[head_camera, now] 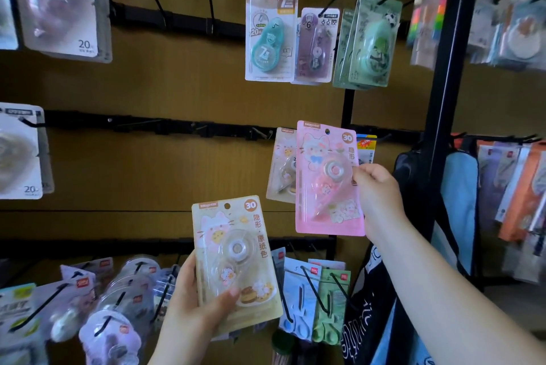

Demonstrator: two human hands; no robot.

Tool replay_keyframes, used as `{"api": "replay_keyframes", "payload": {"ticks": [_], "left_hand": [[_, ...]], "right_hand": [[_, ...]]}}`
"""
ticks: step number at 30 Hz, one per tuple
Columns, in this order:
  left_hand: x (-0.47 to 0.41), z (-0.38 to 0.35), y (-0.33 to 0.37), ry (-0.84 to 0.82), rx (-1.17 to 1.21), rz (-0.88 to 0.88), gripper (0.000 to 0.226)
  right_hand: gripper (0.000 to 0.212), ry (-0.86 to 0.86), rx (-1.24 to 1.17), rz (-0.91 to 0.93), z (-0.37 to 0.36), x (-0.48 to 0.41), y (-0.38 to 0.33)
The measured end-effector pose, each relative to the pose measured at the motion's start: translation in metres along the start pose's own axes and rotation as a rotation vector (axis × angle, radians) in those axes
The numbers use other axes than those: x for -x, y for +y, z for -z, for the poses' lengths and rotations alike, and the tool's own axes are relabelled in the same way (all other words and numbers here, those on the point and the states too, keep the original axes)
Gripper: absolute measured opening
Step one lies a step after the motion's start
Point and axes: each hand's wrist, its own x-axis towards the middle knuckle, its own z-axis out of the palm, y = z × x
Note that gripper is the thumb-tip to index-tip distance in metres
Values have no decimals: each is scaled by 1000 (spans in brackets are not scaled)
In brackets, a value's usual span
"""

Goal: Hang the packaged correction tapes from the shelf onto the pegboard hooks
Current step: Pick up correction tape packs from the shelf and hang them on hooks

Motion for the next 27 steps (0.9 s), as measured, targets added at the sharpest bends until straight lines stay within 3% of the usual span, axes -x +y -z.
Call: {"api": "replay_keyframes", "payload": {"ticks": [7, 11, 15, 19, 23, 27], "left_hand": [[-3, 4, -8, 3, -25, 55, 104], [-8, 4, -10, 6, -32, 59, 103], [-15, 7, -12, 33, -16, 78, 75], [-23, 12, -10, -12, -63, 55, 104], [-25, 17, -9, 14, -48, 48, 73], [-25, 16, -6, 39, -69, 42, 63]], "right_hand": [[26, 34, 17, 28, -9, -8, 19], [11, 38, 67, 14, -24, -24, 29], [11, 41, 185, 68, -40, -48, 34], [12, 50, 268, 36, -51, -71, 43], [26, 54, 367, 58, -61, -84, 50], [15, 47, 358, 43, -66, -87, 56]]}}
